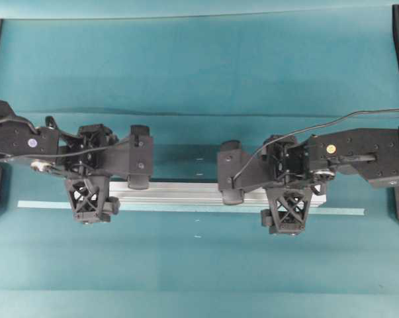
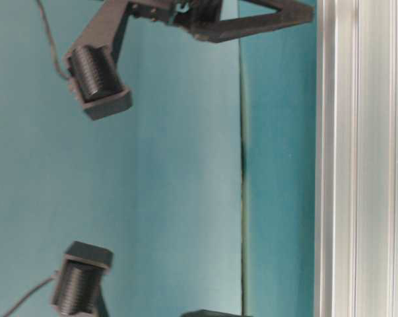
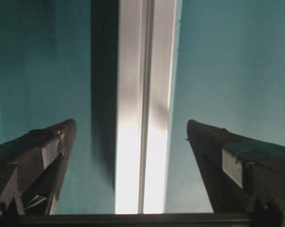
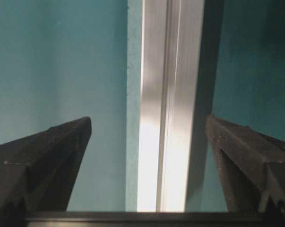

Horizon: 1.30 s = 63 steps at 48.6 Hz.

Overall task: Lift the metal rail with both hands.
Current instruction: 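Lower both open grippers around the rail and close on it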

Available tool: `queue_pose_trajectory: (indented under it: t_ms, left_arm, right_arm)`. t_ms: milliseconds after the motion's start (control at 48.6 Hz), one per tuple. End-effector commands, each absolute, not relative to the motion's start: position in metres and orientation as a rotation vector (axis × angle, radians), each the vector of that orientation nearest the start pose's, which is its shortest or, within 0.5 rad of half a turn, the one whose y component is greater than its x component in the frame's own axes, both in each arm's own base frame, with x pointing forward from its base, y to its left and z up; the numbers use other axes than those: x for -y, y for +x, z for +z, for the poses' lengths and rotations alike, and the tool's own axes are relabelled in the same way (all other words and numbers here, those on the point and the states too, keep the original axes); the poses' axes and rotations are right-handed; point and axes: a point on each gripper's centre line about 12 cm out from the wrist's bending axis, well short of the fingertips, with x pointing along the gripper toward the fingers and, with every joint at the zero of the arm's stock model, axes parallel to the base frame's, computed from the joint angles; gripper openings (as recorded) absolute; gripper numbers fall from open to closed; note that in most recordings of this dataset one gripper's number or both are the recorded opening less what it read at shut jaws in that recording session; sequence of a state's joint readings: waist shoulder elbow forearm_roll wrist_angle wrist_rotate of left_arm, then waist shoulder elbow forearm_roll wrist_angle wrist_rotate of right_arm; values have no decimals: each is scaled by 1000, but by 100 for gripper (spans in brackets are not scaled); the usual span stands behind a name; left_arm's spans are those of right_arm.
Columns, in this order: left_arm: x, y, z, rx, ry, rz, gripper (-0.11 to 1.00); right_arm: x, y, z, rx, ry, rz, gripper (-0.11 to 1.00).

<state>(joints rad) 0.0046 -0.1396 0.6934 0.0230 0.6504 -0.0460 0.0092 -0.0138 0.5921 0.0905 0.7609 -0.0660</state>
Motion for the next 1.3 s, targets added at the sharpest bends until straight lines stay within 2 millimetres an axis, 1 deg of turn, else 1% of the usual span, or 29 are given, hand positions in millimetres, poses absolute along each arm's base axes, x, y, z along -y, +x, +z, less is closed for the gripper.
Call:
queue_pose_trajectory:
  t_ms: [0,144,350,596,740,1110,1275]
  left_arm:
    - [-3,317,165,-1181,-12,29,98]
    - [-4,316,162,-1181,-14,31,98]
    - [-4,317,146,-1182,-16,32,98]
    - [-5,324,132,-1165,-17,32,98]
    - [-5,327,121,-1182,-19,33,98]
    - [-5,330,119,-1164,-16,31,97]
    - [-4,330,117,-1147,-26,34,93]
  right_arm:
    - [-4,334,146,-1329,38,44,100]
    - [0,335,144,-1320,37,38,100]
    - [-2,337,136,-1311,41,37,100]
    - [-2,334,121,-1302,43,32,100]
    - [-2,329,107,-1315,48,27,100]
    - [-2,329,104,-1296,52,23,100]
    - [-3,328,104,-1297,51,24,99]
